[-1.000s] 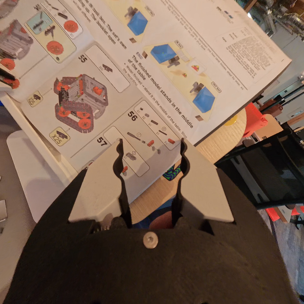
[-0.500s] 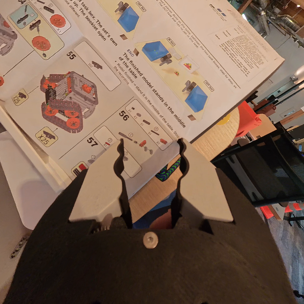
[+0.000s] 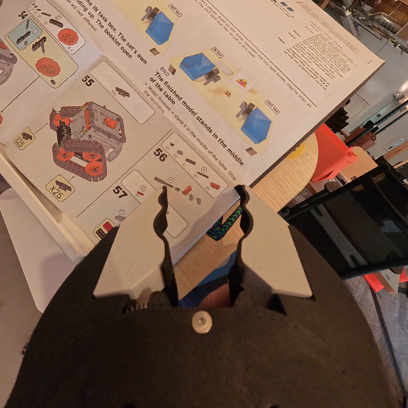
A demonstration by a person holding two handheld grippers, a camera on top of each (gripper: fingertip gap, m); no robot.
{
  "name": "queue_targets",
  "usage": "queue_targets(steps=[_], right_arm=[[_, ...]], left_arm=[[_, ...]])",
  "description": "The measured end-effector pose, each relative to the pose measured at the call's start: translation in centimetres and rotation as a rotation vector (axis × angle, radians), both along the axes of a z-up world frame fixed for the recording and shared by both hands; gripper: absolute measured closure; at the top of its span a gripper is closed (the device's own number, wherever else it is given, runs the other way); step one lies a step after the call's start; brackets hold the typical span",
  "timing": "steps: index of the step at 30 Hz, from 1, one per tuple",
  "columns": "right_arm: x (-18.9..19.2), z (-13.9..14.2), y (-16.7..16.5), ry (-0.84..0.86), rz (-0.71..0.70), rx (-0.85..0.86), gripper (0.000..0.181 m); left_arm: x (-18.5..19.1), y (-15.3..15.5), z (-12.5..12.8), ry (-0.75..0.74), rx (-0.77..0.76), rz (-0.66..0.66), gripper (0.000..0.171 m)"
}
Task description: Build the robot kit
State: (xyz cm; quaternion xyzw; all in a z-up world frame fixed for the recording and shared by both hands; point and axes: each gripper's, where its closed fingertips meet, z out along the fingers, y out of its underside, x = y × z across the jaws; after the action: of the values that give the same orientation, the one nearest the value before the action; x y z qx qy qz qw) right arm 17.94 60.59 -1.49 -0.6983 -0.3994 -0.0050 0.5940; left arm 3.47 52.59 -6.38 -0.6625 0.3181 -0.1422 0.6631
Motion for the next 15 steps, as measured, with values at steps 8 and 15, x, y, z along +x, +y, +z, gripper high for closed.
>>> queue_targets(steps=[8, 15], right_arm=[[-0.7, -0.1, -0.3, -0.010, 0.006, 0.059, 0.161], [0.1, 0.2, -0.3, 0.054, -0.033, 0.089, 0.138]], left_arm=[[0.2, -0.1, -0.1, 0.006, 0.000, -0.003, 0.158], [0.4, -0.2, -0.2, 0.010, 0.000, -0.009, 0.157]])
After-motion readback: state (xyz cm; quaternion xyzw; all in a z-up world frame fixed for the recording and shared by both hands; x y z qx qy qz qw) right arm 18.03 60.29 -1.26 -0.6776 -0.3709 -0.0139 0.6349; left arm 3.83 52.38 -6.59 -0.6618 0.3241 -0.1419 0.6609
